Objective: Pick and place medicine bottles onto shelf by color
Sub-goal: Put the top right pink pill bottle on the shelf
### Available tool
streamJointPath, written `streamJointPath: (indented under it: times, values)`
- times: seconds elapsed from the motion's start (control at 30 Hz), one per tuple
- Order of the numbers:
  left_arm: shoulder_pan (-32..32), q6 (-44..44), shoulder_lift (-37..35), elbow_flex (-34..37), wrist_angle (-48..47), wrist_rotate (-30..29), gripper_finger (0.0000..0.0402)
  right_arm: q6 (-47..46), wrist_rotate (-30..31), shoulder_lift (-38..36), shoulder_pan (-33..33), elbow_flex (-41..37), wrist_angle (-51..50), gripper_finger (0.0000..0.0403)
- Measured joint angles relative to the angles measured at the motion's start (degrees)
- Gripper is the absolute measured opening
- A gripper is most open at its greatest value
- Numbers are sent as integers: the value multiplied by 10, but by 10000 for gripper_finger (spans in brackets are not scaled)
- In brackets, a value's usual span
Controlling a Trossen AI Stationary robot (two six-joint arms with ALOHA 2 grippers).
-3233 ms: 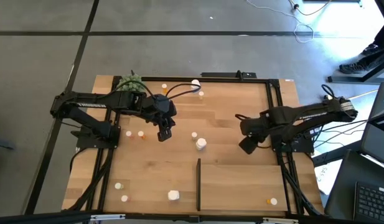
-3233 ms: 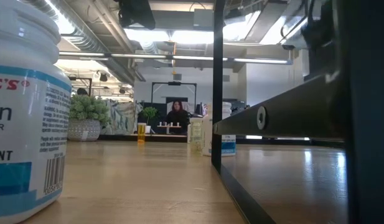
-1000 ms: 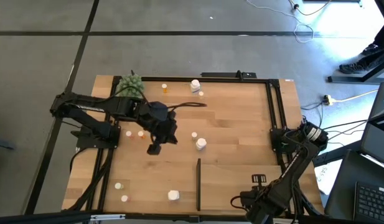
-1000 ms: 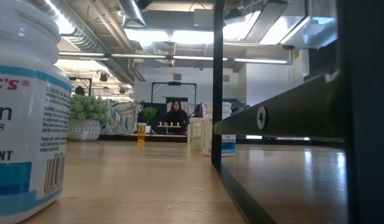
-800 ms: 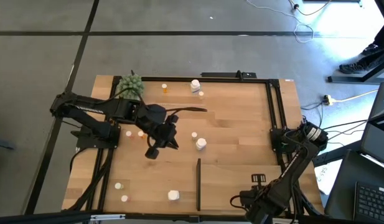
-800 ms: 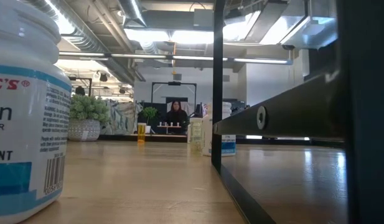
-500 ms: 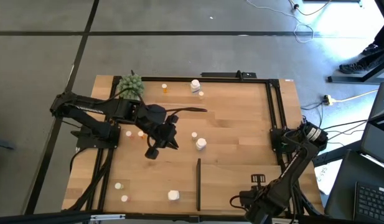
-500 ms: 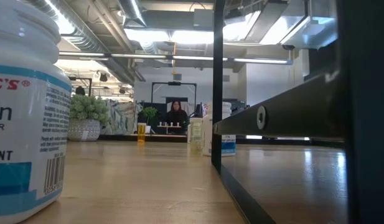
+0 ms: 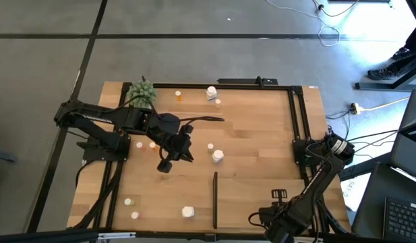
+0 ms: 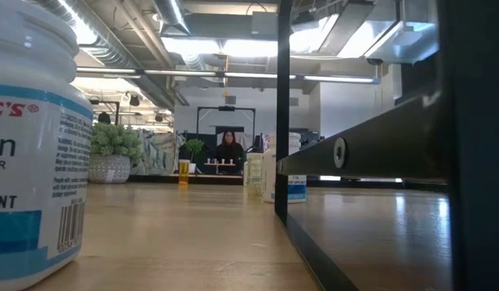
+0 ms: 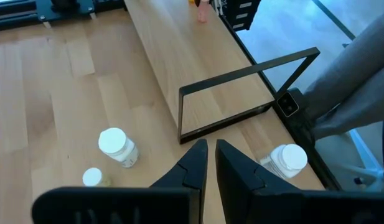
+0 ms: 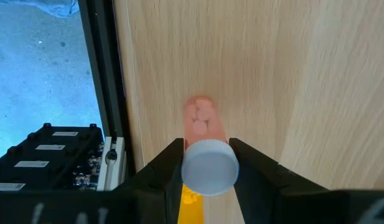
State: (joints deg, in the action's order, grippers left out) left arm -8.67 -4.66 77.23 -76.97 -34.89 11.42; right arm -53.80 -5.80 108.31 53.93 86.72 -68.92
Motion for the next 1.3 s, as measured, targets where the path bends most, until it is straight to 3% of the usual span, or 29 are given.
streamJointPath:
  times: [1.3]
  values:
    - [0,0,0,0,0,0,27,63,4,0,0,0,2,120]
